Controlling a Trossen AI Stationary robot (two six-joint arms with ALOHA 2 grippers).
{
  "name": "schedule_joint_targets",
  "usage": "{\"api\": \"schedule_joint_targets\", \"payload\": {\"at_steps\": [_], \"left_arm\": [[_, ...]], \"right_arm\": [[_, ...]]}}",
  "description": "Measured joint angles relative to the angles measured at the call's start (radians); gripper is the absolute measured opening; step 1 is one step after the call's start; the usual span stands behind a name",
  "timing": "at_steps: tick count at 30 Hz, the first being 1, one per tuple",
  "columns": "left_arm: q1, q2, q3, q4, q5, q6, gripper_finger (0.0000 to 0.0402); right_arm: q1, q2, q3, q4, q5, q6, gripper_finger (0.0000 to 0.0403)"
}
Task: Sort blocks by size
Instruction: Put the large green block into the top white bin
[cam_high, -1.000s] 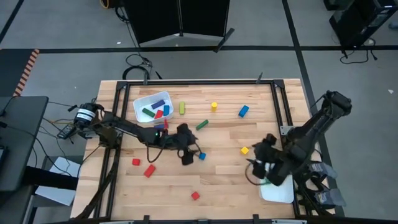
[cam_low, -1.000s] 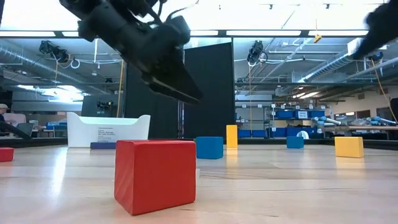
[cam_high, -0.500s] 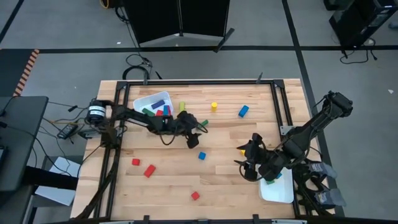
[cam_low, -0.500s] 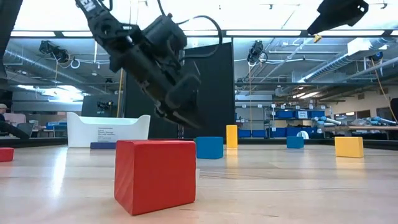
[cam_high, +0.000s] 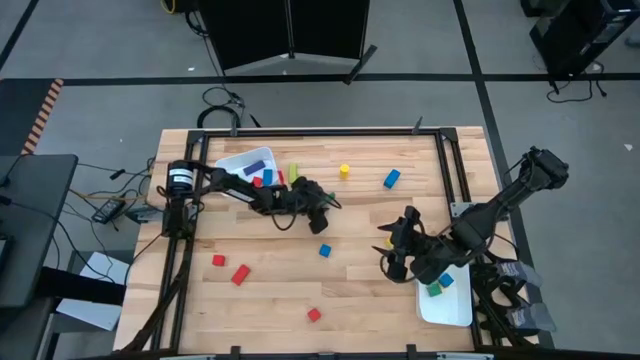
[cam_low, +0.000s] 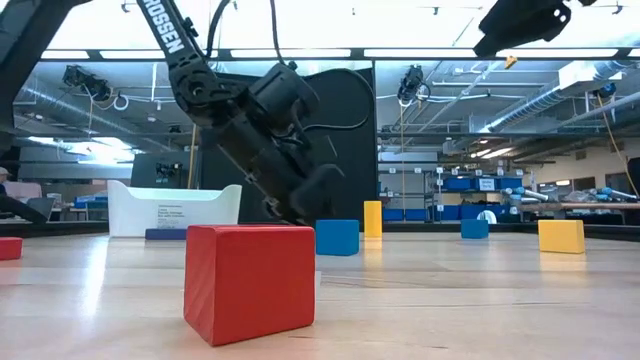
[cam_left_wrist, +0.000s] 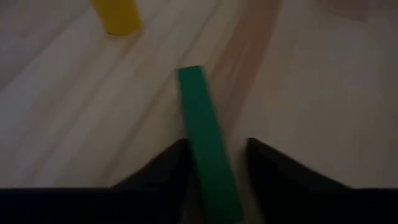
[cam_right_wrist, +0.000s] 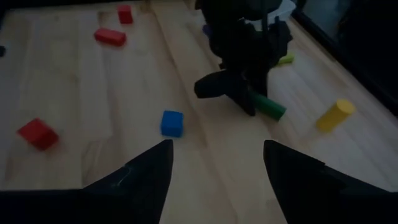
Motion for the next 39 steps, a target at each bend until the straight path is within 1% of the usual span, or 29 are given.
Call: {"api": "schedule_joint_targets", "payload": {"at_steps": [3,4,5,8,11,13,15,19,22,25,28,31,35,39], "left_arm": [[0.009,0.000,0.000,0.003,0.002,0.000,0.0066],[0.013,-0.001,0.000,-0.001,0.008,-0.001,0.0057],[0.018,-0.001,0.000,0.000,0.014,0.000,0.0064],[0.031,-0.002,0.000,-0.001,0.041,-0.001,0.0064],[0.032,-0.035,-0.008,-0.022,0.054,0.006,0.0064],[0.028,-0.084,-0.015,-0.033,0.053,0.011,0.0064],[0.022,-0.162,-0.028,-0.018,0.038,0.022,0.0064],[0.012,-0.354,-0.109,-0.093,-0.043,0.033,0.0064],[0.014,-0.540,-0.198,-0.149,-0.118,0.001,0.0064],[0.028,-0.705,-0.290,-0.262,-0.193,-0.080,0.0064],[0.034,-0.830,-0.366,-0.347,-0.261,-0.173,0.0064],[0.038,-0.918,-0.419,-0.419,-0.319,-0.258,0.0064],[0.043,-0.991,-0.464,-0.516,-0.415,-0.337,0.0064],[0.093,-1.007,-0.494,-0.650,-0.469,-0.441,0.0064]], "right_arm": [[-0.034,0.000,0.000,0.000,0.000,-0.017,0.0256],[-0.047,0.000,0.000,0.003,0.000,-0.023,0.0255],[-0.059,0.000,0.000,0.004,0.000,-0.028,0.0254],[-0.100,0.000,0.000,0.006,0.005,-0.039,0.0254],[-0.143,0.000,0.000,0.005,0.034,-0.039,0.0255],[-0.172,0.000,0.000,0.004,0.039,-0.039,0.0255],[-0.204,-0.001,0.000,0.007,0.041,-0.039,0.0255],[-0.256,-0.001,0.000,0.005,0.041,-0.038,0.0250],[-0.281,-0.001,0.000,0.006,0.040,-0.038,0.0247],[-0.300,-0.001,0.000,0.022,0.030,-0.052,0.0245],[-0.319,-0.001,0.000,0.051,0.022,-0.077,0.0245],[-0.335,-0.002,0.000,0.098,0.015,-0.113,0.0245],[-0.356,-0.002,0.000,0.154,-0.028,-0.148,0.0245],[-0.383,0.004,0.000,0.178,-0.086,-0.151,0.0247]]}}
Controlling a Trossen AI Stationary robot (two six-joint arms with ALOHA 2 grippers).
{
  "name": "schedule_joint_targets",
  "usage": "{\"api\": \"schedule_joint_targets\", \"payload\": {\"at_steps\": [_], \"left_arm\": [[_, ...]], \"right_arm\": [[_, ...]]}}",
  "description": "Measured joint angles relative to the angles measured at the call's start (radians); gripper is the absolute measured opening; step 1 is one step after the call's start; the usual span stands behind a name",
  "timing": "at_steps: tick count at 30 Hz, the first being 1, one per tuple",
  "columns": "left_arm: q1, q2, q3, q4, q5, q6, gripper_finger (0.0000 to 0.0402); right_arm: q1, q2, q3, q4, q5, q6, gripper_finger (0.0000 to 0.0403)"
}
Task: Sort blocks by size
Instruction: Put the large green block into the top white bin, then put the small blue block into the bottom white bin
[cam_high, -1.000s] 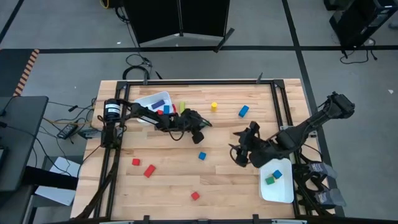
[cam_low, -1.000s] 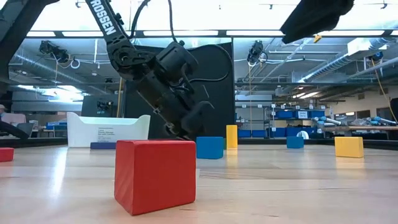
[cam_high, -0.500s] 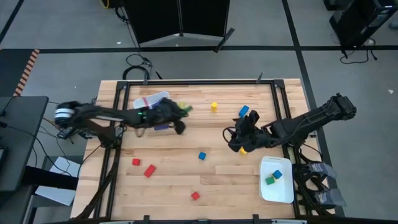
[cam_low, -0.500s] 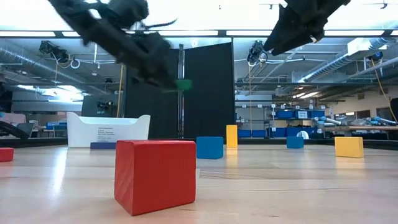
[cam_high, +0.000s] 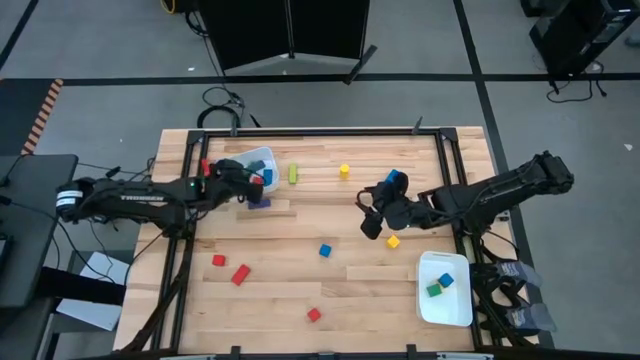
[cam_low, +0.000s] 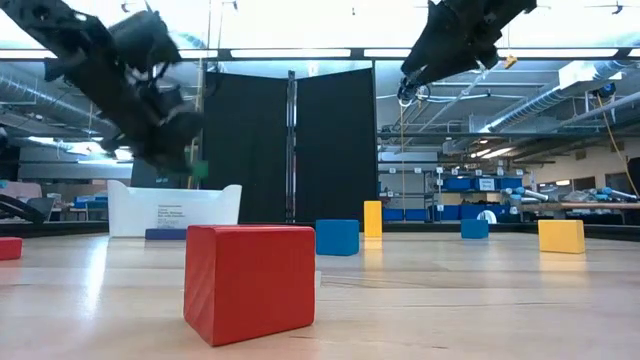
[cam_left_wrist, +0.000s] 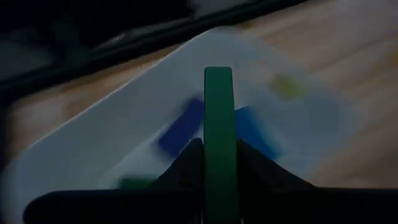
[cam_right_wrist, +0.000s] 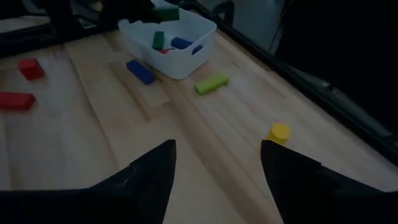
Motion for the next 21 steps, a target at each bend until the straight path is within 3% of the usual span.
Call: {"api": "schedule_joint_targets", "payload": {"at_steps": [4,10,16,21], "left_arm": [[0.050,0.000,-0.010,-0.067,-0.007,-0.077,0.0074],[0.053,-0.002,-0.009,-0.050,0.010,-0.064,0.0215],[0.014,-0.043,-0.009,0.059,0.046,0.047,0.0325],[-0.031,-0.134,-0.007,0.130,0.046,0.090,0.0351]], "right_arm": [[-0.018,0.049,0.000,0.052,-0.104,-0.048,0.0255],[0.006,0.251,0.000,0.277,-0.301,-0.182,0.0285],[0.038,0.433,0.000,0.433,-0.357,-0.175,0.0326],[0.063,0.530,0.000,0.496,-0.336,-0.130,0.0340]]}}
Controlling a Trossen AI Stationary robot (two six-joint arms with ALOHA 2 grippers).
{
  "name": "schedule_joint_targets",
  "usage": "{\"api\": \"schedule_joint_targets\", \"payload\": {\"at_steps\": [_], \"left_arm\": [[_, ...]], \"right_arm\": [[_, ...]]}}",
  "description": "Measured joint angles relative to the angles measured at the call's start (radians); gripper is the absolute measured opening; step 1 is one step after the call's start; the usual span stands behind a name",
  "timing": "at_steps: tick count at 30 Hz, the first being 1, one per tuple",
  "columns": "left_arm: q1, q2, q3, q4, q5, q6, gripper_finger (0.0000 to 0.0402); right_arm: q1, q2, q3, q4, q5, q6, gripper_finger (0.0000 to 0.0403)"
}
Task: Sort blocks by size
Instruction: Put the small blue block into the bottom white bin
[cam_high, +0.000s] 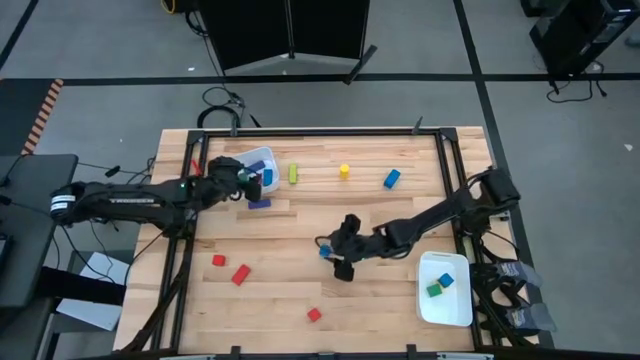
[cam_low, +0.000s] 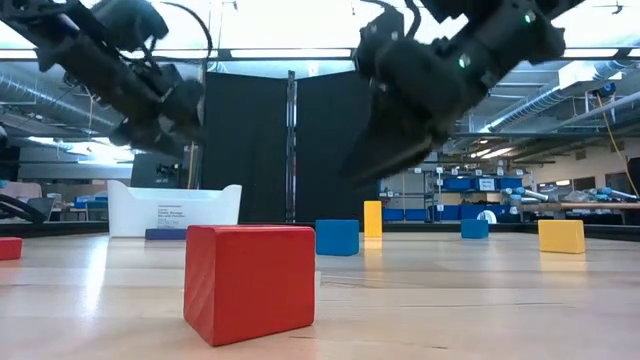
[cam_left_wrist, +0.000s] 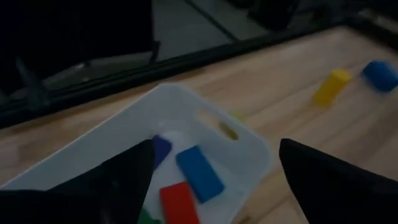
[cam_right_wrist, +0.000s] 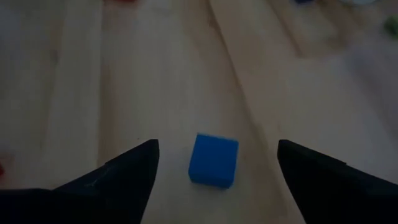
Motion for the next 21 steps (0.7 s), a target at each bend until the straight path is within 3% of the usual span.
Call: {"api": "schedule_joint_targets", "payload": {"at_steps": [7,13,17,21], "left_arm": [[-0.088,-0.085,0.000,0.004,0.031,0.014,0.0334],[-0.214,-0.089,0.000,0.072,0.043,0.030,0.0315],[-0.309,-0.089,0.001,0.116,0.045,0.048,0.0302],[-0.403,-0.085,0.001,0.137,0.045,0.050,0.0288]], "right_arm": [[0.000,0.106,0.000,0.086,0.022,0.037,0.0332],[-0.004,0.192,0.049,0.069,0.041,0.060,0.0298],[-0.004,0.212,0.081,0.056,0.046,0.043,0.0241],[-0.004,0.179,0.082,0.016,0.053,-0.005,0.0145]]}}
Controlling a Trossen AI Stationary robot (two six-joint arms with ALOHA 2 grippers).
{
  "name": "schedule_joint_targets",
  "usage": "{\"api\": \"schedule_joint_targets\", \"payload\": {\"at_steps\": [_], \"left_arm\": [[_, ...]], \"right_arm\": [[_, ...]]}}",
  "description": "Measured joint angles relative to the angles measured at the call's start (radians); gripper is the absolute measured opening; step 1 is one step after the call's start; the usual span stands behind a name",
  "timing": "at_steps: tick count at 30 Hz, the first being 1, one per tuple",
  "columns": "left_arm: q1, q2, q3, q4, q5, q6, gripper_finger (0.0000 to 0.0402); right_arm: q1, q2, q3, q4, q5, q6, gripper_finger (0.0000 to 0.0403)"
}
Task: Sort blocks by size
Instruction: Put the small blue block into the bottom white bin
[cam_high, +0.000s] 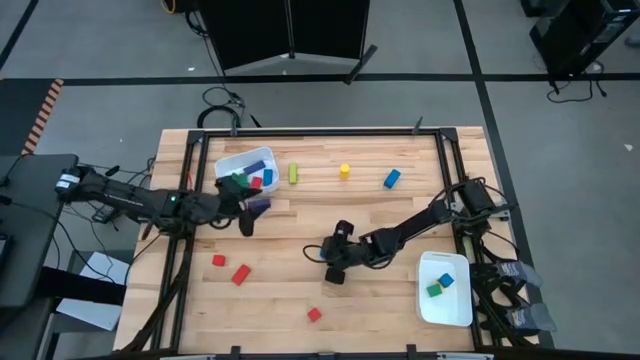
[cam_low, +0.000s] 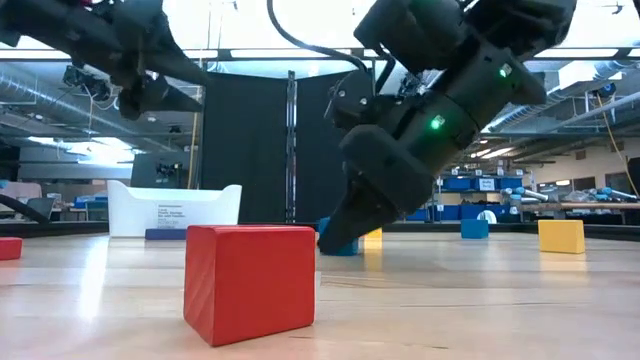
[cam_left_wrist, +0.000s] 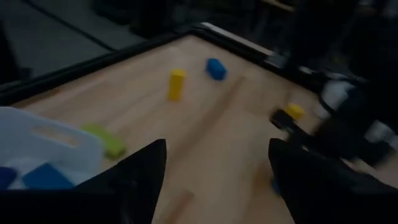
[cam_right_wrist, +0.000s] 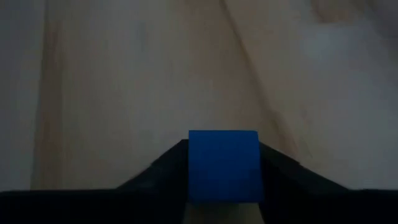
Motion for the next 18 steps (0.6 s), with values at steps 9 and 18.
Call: {"api": "schedule_joint_targets", "payload": {"at_steps": [9,18], "left_arm": [[-0.191,0.197,0.000,0.183,0.041,0.080,0.0253],[-0.270,0.491,0.071,0.274,0.118,0.070,0.0239]], "right_arm": [[0.090,-0.302,0.000,-0.311,-0.008,-0.046,0.0144],[0.465,-0.684,0.002,-0.981,-0.110,0.417,0.0144]]}}
